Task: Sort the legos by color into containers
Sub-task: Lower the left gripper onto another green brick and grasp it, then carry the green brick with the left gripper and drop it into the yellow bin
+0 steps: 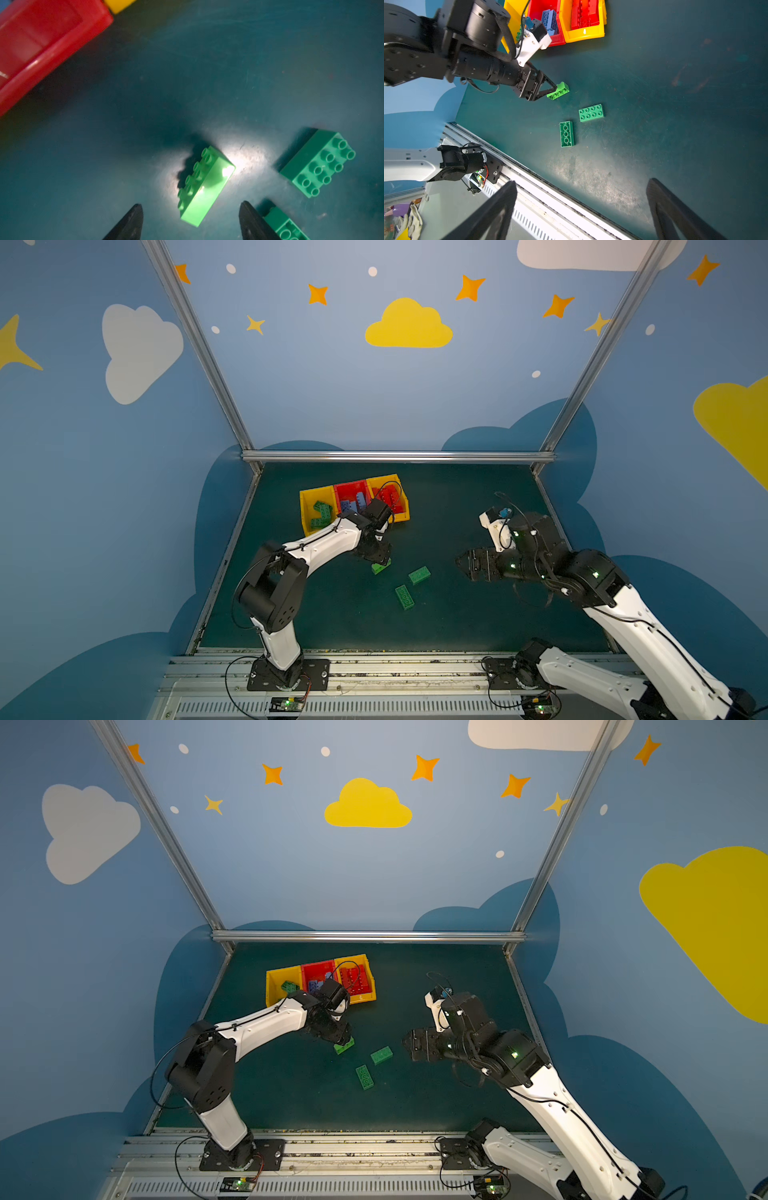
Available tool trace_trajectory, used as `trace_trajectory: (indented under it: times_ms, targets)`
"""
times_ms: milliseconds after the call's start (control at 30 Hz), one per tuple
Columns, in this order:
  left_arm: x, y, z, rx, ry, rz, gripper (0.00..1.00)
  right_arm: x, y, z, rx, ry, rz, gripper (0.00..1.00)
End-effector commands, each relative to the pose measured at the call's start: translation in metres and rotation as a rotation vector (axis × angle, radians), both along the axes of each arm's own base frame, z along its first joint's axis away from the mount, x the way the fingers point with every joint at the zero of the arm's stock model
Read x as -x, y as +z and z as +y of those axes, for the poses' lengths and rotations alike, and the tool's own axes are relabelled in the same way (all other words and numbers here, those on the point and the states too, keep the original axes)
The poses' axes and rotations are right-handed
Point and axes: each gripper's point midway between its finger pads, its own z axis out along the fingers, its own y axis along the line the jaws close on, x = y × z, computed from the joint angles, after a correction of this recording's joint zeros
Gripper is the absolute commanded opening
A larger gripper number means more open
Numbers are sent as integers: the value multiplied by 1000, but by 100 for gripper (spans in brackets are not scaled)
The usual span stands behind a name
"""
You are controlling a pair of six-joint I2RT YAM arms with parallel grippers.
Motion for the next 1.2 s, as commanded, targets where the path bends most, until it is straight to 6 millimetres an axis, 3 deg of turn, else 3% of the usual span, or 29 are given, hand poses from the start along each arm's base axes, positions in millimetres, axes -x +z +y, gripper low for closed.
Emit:
trace_trajectory:
  times_ms: [0,200,400,667,767,933,1033,1167]
  targets:
    - [-4,-11,-11,11,-34,-2,73,6,-4,-9,22,-26,17,95]
    - [-5,-33,-19,-16,-63,49,71,7,-2,-15,32,-42,6,95]
    - [6,-45,-9,-42,-47,76,63,5,-3,-19,50,-56,-6,95]
    - [14,-54,3,-91,-28,110,23,-7,-5,-7,81,-15,-9,95]
    - [13,-46,8,-111,-14,99,20,-14,-4,1,83,5,-13,95]
    - [-3,-8,25,-141,56,40,18,-25,-2,18,71,48,-14,95]
    - [-23,24,49,-129,149,-11,18,-33,0,29,66,73,-14,95]
    - [-50,59,95,-97,315,-65,19,-47,6,48,43,113,-22,95]
